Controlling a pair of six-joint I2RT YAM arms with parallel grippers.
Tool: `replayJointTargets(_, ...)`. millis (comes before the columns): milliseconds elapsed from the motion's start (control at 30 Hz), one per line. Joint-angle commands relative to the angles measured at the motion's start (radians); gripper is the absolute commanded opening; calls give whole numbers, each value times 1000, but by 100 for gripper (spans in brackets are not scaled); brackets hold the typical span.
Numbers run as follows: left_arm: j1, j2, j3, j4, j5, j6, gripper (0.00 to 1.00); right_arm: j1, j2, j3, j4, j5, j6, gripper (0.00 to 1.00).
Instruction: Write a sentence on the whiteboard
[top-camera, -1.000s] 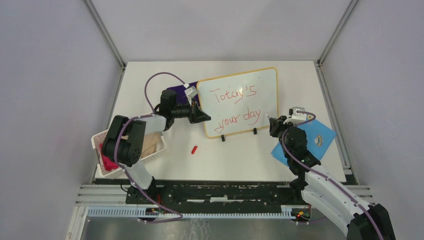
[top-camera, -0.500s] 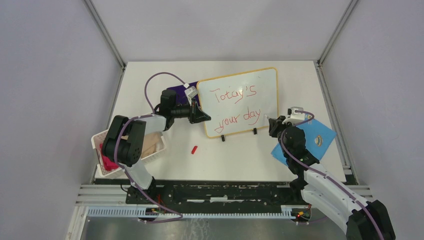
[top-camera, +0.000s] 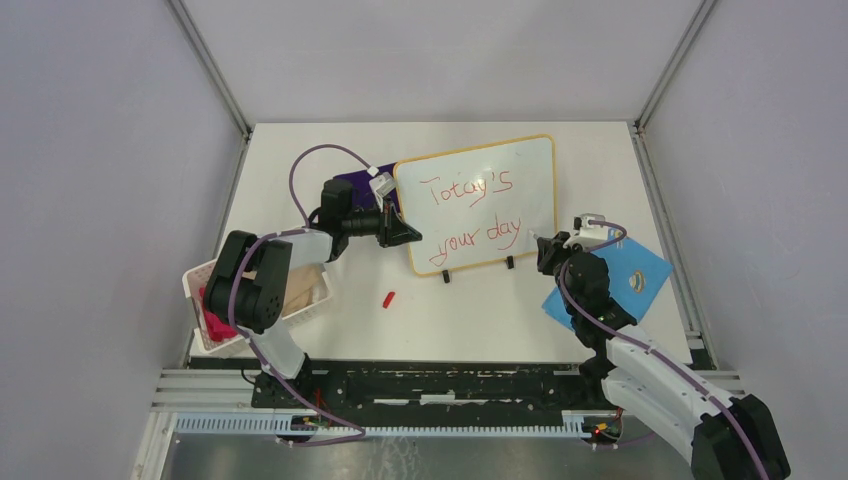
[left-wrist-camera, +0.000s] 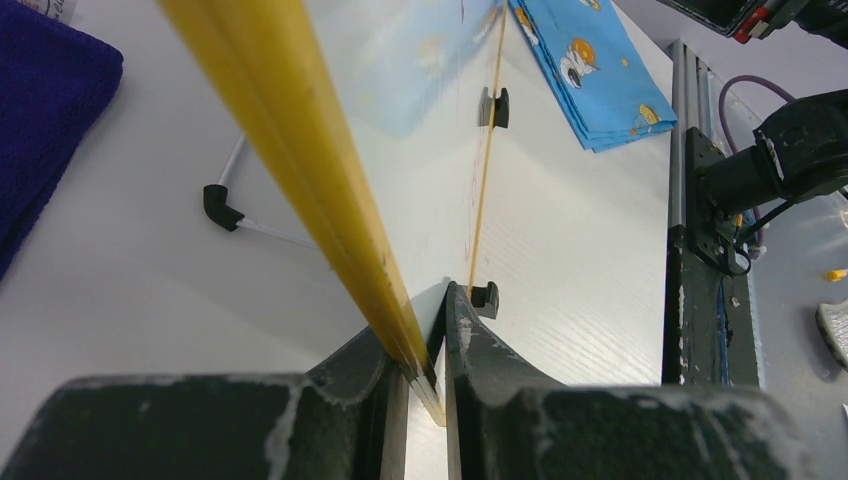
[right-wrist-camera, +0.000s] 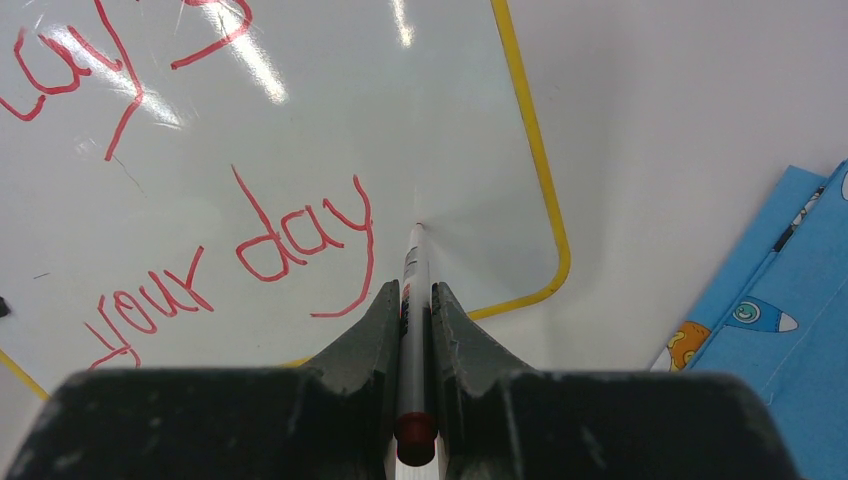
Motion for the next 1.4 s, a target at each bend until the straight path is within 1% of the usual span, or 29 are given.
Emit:
replayJointTargets(0, -27, 68, -47, -99, -193, 116, 2, -8, 10, -3, 56, 13, 8, 0)
replayJointTargets(767, -31, 68, -48, -99, -194, 117, 2, -17, 42, -15, 66, -8, 13, 0)
replayJointTargets(1100, -32, 68, -47, -99, -196, 117, 2, -20, 32, -15, 57, -5, 13, 0)
replayJointTargets(1367, -33, 68, -48, -100, -202, 117, 2, -19, -16, 1, 23, 4, 7, 0)
